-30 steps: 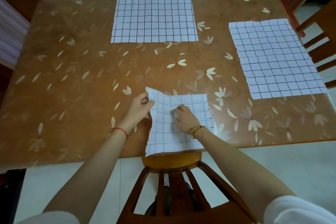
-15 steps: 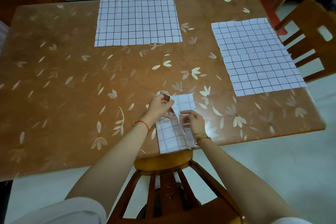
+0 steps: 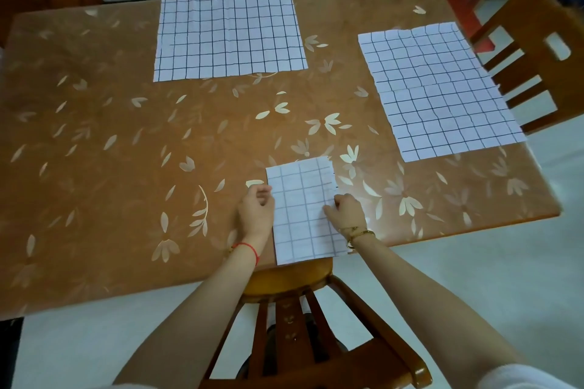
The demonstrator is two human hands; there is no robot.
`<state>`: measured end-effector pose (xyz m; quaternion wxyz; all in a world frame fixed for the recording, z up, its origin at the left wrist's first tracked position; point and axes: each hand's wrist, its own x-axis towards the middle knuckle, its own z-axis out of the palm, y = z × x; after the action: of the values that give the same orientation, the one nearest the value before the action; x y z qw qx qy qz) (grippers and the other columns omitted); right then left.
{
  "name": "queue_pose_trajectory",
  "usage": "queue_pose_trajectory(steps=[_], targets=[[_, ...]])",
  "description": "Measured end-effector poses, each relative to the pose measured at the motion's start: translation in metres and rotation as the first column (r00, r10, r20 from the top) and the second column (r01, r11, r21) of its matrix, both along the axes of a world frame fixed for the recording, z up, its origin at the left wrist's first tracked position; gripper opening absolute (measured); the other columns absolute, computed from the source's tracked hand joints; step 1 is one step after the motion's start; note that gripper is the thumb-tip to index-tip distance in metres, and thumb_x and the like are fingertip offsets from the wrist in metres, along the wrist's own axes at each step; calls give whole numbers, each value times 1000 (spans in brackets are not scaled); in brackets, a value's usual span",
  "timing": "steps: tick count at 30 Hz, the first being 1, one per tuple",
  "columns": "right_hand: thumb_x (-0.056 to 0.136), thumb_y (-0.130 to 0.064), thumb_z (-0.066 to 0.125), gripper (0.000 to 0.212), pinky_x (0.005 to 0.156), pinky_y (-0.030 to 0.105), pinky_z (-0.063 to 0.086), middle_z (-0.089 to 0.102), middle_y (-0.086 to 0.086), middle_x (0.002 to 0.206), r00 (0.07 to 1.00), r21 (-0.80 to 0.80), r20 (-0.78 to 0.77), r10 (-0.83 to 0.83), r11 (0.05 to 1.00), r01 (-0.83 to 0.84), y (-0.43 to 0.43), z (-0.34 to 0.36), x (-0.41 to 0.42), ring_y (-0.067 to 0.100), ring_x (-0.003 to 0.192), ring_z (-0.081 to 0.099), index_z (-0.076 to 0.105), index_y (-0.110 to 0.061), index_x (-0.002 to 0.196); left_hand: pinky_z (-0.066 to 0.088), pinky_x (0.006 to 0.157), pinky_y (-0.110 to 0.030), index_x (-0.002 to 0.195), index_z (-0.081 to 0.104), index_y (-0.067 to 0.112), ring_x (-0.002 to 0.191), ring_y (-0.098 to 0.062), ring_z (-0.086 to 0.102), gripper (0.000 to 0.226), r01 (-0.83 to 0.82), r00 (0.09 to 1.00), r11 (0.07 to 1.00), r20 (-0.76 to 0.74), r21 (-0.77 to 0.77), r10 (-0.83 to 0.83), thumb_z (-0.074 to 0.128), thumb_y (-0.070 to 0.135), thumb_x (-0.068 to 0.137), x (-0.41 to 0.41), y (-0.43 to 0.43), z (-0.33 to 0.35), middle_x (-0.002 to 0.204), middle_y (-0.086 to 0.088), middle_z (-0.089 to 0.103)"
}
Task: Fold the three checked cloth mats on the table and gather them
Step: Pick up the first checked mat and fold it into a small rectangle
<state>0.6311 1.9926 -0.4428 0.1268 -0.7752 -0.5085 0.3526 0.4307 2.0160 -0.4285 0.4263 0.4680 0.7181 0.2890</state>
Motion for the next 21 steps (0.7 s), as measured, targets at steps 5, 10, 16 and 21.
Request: queue_pose_trajectory(steps=[5, 10, 16, 21], targets=[[84, -10, 58, 34, 50, 28, 25, 35, 2, 60, 993, -33, -20, -117, 993, 116, -1, -6, 4, 18, 59, 33, 34, -11, 61, 52, 84, -31, 114, 63, 15, 102, -19, 65, 24, -12, 990, 985, -143, -172, -13, 66, 16, 90, -15, -24, -11, 111, 0, 68], [82, -10, 61, 36, 51, 23, 28, 33, -3, 57, 990, -32, -44, -132, 991, 131, -3, -4, 9, 13, 56, 31, 34, -14, 60, 50, 88, -31, 125, 57, 15, 108, -20, 63, 39, -1, 998, 945, -63, -326, -21, 69, 26, 89, -6, -29, -8, 119, -1, 67], [83, -12, 64, 40, 51, 19, 28, 34, -5, 55, 988, -24, -86, -130, 991, 128, -5, 1, 8, 10, 55, 32, 33, -18, 57, 46, 88, -28, 124, 63, 11, 112, -24, 59, 37, -34, 998, 902, 37, -430, 55, 67, 26, 90, 1, -20, -9, 124, -6, 65], [84, -15, 65, 39, 56, 22, 31, 36, -4, 56, 984, -40, -147, -99, 995, 95, 0, 3, -2, 9, 55, 33, 36, -18, 58, 48, 72, -31, 110, 60, 14, 97, -27, 63, 26, -114, 985, 899, 70, -422, 157, 70, 22, 88, -10, -17, -3, 109, -7, 67]])
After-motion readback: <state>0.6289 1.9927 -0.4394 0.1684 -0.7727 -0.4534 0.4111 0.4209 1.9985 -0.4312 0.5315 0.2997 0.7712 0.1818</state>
